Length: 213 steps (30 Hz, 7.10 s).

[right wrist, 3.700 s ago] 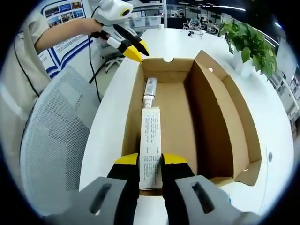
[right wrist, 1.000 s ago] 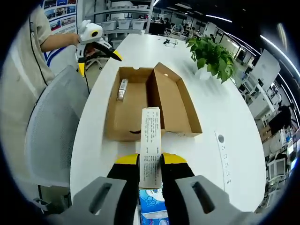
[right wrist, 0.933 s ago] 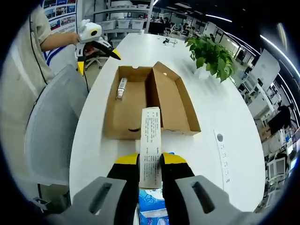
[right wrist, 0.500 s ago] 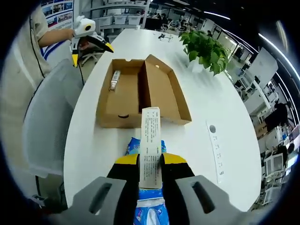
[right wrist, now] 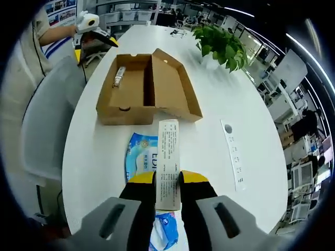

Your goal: Operate the shoe box by opening the lid, removing the specified soft item, and placing it in the target area until the item is outside and the box remains undamaged.

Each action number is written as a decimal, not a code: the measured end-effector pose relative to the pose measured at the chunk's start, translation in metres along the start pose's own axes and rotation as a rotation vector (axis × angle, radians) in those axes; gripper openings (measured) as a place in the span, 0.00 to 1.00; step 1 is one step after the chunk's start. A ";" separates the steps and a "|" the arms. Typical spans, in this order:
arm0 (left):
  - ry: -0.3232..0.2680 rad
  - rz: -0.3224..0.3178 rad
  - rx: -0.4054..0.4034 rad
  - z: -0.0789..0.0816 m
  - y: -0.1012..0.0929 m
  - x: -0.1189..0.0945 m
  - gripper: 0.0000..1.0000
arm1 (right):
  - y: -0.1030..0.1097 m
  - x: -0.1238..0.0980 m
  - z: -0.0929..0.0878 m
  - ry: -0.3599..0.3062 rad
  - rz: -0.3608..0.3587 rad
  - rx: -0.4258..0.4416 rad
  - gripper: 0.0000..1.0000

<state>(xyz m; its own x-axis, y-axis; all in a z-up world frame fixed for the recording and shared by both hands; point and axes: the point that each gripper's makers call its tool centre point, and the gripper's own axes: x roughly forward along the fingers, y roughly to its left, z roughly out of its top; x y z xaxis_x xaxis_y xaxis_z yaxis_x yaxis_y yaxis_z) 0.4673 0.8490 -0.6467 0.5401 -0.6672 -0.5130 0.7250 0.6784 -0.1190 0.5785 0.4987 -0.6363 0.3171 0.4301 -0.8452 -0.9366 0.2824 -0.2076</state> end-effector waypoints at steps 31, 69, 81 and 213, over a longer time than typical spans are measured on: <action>0.027 -0.002 -0.024 -0.003 -0.002 0.016 0.99 | -0.022 0.016 -0.093 0.126 0.006 -0.002 0.15; 0.091 -0.010 -0.042 -0.015 0.000 0.036 0.97 | -0.040 0.037 -0.174 0.274 0.074 -0.077 0.15; 0.098 -0.010 -0.044 -0.017 0.000 0.038 0.96 | -0.047 0.036 -0.180 0.290 0.073 -0.070 0.15; 0.677 -0.428 0.688 -0.037 0.073 0.066 0.60 | 0.175 -0.048 -0.009 -0.225 -0.408 0.709 0.96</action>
<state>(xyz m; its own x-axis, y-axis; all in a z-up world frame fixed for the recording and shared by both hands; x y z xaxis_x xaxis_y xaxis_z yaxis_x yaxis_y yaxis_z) 0.5398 0.8659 -0.7202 -0.0154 -0.3548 -0.9348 0.9994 -0.0347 -0.0033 0.3984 0.5200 -0.6364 0.7020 0.3170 -0.6378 -0.4508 0.8910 -0.0533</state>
